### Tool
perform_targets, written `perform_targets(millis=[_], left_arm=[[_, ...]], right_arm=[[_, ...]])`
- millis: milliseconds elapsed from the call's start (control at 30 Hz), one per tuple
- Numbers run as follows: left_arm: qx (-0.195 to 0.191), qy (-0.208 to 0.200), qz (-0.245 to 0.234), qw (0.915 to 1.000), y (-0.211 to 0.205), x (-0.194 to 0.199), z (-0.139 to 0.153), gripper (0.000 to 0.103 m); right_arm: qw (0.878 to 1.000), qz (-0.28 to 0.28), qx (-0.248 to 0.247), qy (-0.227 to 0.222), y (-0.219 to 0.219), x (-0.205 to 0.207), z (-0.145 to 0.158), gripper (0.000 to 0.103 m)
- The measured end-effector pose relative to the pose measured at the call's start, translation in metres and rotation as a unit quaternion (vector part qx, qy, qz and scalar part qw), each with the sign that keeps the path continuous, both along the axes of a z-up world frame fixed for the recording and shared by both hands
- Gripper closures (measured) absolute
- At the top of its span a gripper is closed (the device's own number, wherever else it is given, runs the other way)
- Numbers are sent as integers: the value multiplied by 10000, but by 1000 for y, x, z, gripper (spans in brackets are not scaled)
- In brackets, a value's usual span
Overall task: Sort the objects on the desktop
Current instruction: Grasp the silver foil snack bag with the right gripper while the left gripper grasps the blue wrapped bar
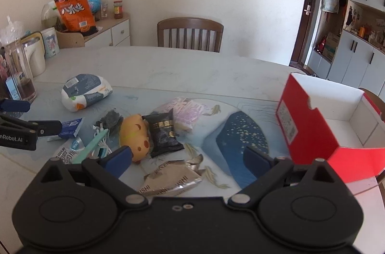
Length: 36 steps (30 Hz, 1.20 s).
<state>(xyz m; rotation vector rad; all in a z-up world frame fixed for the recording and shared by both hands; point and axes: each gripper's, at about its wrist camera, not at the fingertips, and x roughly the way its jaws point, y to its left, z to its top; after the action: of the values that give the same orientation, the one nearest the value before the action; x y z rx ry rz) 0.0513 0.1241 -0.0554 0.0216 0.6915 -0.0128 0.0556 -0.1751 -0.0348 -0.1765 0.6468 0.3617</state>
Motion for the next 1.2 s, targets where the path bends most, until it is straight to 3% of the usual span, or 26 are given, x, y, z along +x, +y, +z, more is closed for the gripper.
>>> perform_targets(millis=[267, 633, 933, 1200], left_arm=[[48, 194, -48, 9998, 23, 11, -16, 0], [55, 324, -181, 9993, 38, 21, -32, 0], [111, 570, -226, 9981, 41, 38, -50, 0], [-118, 646, -330, 9973, 50, 51, -59, 1]], right_arm=[[9989, 293, -368, 55, 25, 21, -18, 4], [9929, 657, -724, 673, 32, 36, -48, 12], [9918, 610, -662, 902, 26, 40, -56, 26], [9917, 615, -634, 930, 26, 41, -56, 26]])
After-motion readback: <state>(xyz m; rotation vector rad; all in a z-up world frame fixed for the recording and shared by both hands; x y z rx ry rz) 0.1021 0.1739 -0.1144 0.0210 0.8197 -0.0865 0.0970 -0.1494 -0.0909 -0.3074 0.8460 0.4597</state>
